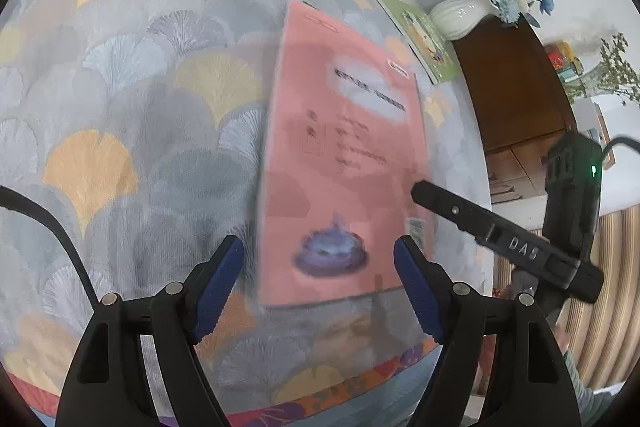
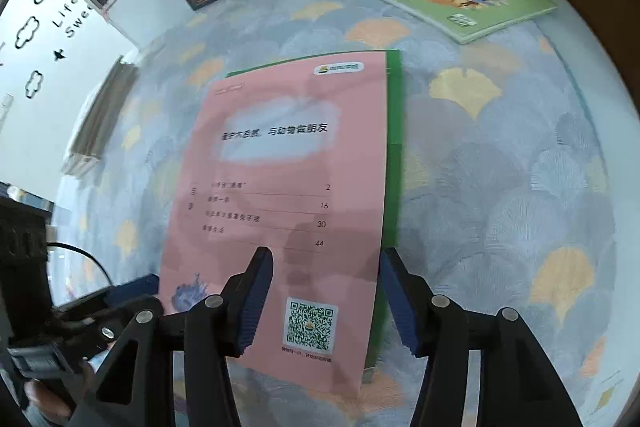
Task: Organize books
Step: 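Lower both tools over the pink booklet lying on the green book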
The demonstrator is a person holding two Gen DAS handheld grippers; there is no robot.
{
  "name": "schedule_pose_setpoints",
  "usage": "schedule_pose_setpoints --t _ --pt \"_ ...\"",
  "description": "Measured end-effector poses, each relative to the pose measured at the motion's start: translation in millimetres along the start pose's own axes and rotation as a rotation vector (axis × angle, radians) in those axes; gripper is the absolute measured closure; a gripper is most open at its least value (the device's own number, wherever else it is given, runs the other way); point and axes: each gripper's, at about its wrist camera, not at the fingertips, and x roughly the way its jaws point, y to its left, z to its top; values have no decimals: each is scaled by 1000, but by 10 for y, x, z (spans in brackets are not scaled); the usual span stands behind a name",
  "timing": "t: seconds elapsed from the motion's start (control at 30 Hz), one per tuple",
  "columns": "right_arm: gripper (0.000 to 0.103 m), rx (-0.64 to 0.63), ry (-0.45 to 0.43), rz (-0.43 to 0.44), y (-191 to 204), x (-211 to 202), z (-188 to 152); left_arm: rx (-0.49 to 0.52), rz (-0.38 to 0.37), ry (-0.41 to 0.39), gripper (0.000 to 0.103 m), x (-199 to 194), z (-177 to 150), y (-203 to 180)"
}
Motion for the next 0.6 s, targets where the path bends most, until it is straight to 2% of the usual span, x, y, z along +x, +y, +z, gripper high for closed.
schedule_pose_setpoints --t 0.23,0.33,0.47,0.6 --pt "48 -92 31 22 342 150 157 -6 72 -37 28 -180 -120 161" --pt "48 -134 42 57 455 187 121 -54 75 -59 28 -327 -190 356" --pt "48 -153 -3 1 475 131 -19 -145 116 -171 28 -572 -212 581" --pt "40 -147 -50 -15 536 148 -90 -189 96 -187 29 -561 -188 635"
